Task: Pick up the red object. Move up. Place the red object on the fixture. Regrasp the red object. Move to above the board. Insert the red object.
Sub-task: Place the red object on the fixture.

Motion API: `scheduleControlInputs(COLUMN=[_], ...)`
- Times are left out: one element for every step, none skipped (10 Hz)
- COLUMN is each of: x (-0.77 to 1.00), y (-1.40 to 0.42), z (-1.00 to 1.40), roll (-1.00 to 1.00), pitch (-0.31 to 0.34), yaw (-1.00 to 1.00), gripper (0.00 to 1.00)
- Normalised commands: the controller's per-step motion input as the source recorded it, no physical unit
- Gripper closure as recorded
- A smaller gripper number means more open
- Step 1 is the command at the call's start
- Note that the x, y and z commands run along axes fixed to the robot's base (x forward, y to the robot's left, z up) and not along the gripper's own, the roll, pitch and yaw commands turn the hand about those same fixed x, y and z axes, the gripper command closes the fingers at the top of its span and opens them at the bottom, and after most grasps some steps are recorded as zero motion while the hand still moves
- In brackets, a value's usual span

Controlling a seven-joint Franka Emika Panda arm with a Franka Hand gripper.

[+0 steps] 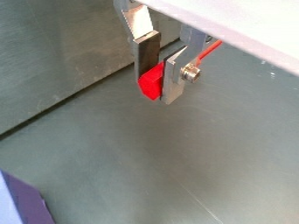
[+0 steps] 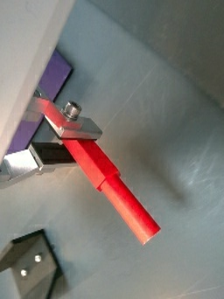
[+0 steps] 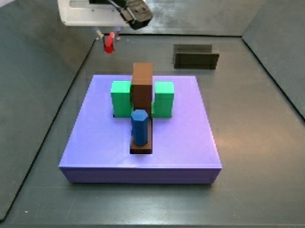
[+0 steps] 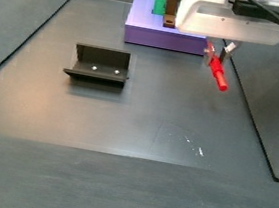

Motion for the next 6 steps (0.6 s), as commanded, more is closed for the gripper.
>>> scheduleControlInputs(x=[0.35,0.35,0.41,0.42,0.41,0.31], y=[0.0,0.0,0.0,0.0,0.0,-0.07], z=[0.15,0.15,0.16,0.17,0.13,0.05], roll=[-1.0,-1.0,-1.0,-1.0,-1.0,0.11], pitch=[0.0,0.0,0.0,0.0,-0.003,0.283], yaw=[-0.19,-0.19,-0.22,-0.19,-0.16,0.0], gripper=[1.0,1.0,1.0,1.0,1.0,1.0])
